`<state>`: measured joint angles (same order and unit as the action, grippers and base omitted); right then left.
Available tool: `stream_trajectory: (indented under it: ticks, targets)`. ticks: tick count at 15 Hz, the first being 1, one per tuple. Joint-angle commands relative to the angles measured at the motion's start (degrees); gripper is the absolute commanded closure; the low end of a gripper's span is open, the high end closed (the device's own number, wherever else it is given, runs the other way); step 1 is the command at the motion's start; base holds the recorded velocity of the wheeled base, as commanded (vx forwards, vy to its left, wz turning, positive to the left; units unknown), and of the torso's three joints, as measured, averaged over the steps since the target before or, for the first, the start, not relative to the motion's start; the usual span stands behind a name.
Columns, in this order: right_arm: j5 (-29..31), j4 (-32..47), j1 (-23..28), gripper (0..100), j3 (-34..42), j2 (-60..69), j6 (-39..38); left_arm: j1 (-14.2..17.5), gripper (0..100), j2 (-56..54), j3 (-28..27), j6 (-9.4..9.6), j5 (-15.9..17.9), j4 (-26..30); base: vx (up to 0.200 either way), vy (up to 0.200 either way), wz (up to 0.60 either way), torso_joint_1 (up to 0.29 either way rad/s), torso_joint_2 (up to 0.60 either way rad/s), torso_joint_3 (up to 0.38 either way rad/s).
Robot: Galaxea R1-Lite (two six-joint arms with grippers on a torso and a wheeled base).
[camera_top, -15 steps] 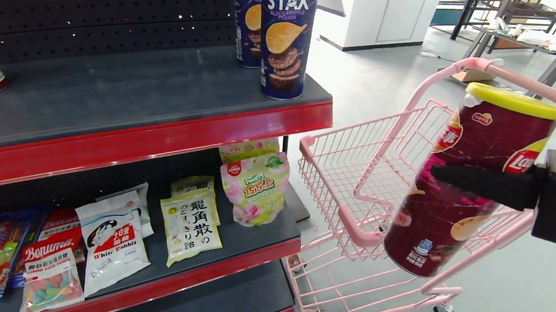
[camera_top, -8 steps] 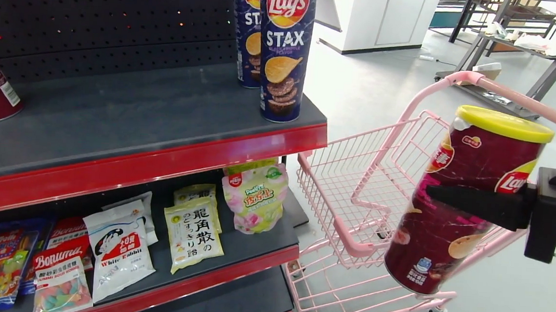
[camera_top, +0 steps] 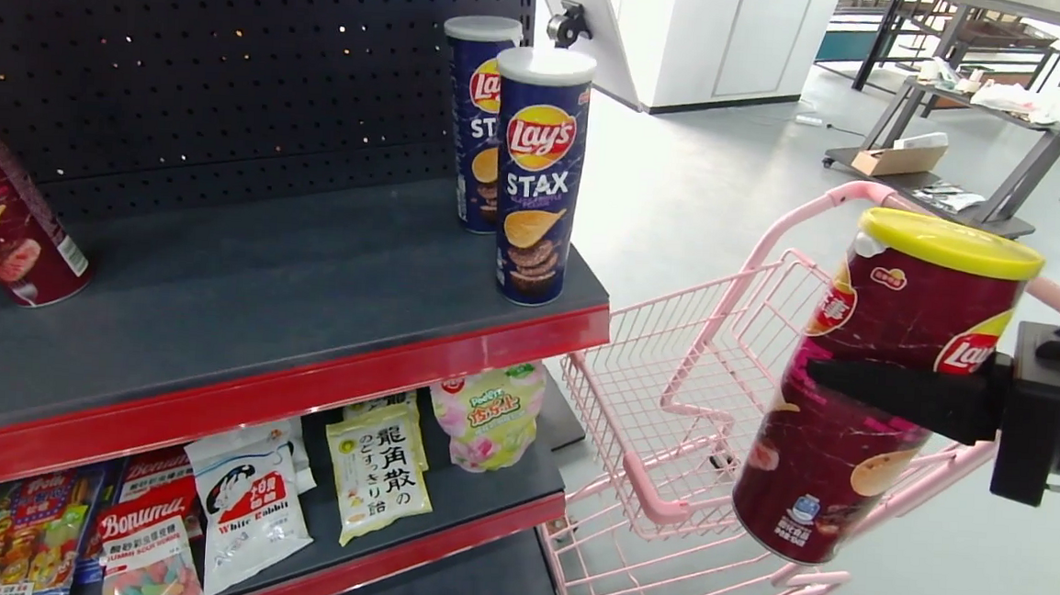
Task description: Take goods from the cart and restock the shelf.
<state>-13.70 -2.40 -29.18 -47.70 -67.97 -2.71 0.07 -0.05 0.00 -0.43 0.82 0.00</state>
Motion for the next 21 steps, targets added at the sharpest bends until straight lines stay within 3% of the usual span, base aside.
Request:
stream_trajectory:
  ticks: [1, 10, 18, 21]
  targets:
    - [0.0, 0.0, -0.1, 100, 0.0, -0.2, 0.2, 0.0, 0, 0.0, 0.0, -0.01, 0.0, 0.0, 0.0, 0.0, 0.0, 0.198, -0.59, -0.373]
    - [0.4, -3.4, 0.3, 100, 0.0, -4.5, 2.2, 0.0, 0, 0.0, 0.0, -0.01, 0.0, 0.0, 0.0, 0.0, 0.0, 0.18, -0.46, -0.28]
    - [2.0, -3.4, 0.4, 100, 2.5, -2.6, 2.1, 0.0, 0, 0.0, 0.0, -0.01, 0.0, 0.0, 0.0, 0.0, 0.52, 0.014, -0.01, -0.014]
    - [2.1, -3.4, 0.5, 100, 4.2, -0.8, 2.2, 0.0, 0, 0.0, 0.0, -0.01, 0.1, 0.0, 0.0, 0.0, 0.0, 0.0, 0.0, 0.0]
